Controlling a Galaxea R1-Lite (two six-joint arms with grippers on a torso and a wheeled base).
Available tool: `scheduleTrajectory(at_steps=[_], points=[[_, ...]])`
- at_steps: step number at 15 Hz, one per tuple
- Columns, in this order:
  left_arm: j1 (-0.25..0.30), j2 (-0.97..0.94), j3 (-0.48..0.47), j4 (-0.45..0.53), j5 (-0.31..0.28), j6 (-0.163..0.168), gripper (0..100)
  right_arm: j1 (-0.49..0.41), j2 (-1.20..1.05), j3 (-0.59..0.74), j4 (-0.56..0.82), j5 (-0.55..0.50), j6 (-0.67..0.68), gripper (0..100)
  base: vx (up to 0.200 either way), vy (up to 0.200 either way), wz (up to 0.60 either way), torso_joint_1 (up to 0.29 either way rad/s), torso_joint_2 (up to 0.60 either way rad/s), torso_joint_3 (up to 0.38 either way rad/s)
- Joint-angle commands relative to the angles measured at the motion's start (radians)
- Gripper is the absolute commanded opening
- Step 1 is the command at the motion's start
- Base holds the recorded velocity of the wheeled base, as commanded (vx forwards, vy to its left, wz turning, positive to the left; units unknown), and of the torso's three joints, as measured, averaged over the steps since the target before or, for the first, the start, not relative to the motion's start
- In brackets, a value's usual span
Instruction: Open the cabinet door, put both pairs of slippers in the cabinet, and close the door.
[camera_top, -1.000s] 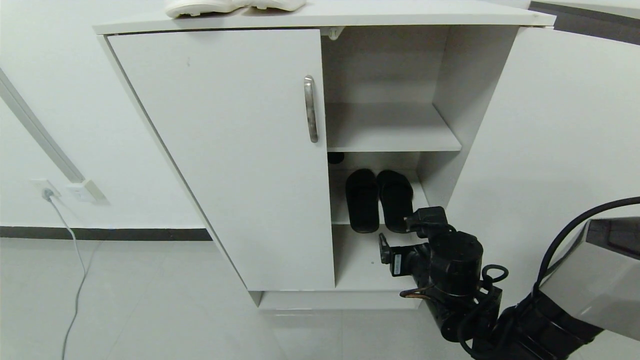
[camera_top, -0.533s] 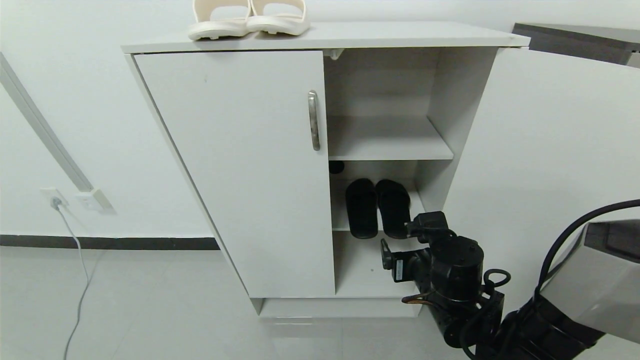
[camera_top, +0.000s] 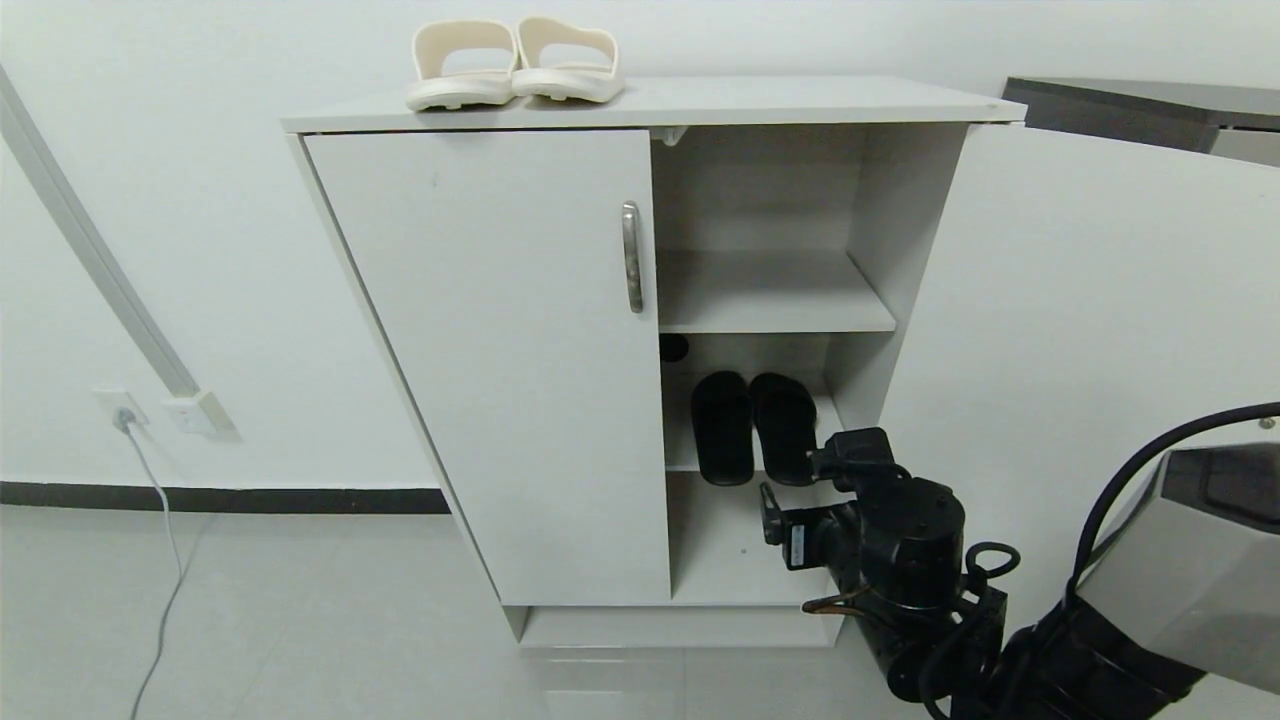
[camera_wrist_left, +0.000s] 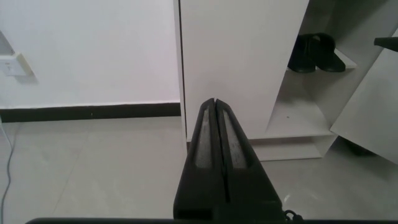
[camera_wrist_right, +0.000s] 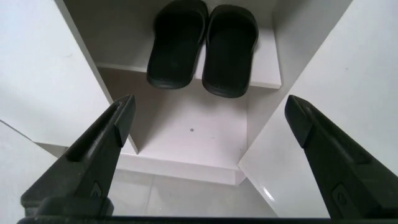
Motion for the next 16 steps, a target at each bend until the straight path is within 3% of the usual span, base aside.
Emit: scheduleTrajectory(at_steps=[1, 8, 16], points=[[0.000, 0.000, 0.000, 0.000, 0.000, 0.001, 0, 0.000, 0.006, 0.003, -0.008, 0.000, 0.000, 100, 0.000, 0.000, 0.00, 0.000, 0.00, 0.000], [0.000, 0.000, 0.000, 0.000, 0.000, -0.001, 0, 0.001, 0.013, 0.004, -0.009, 0.000, 0.000, 100, 0.000, 0.000, 0.00, 0.000, 0.00, 0.000], [0.000, 0.000, 0.000, 0.000, 0.000, -0.004, 0, 0.003, 0.032, 0.015, -0.046, 0.000, -0.003, 100, 0.000, 0.200, 0.00, 0.005, 0.00, 0.002]])
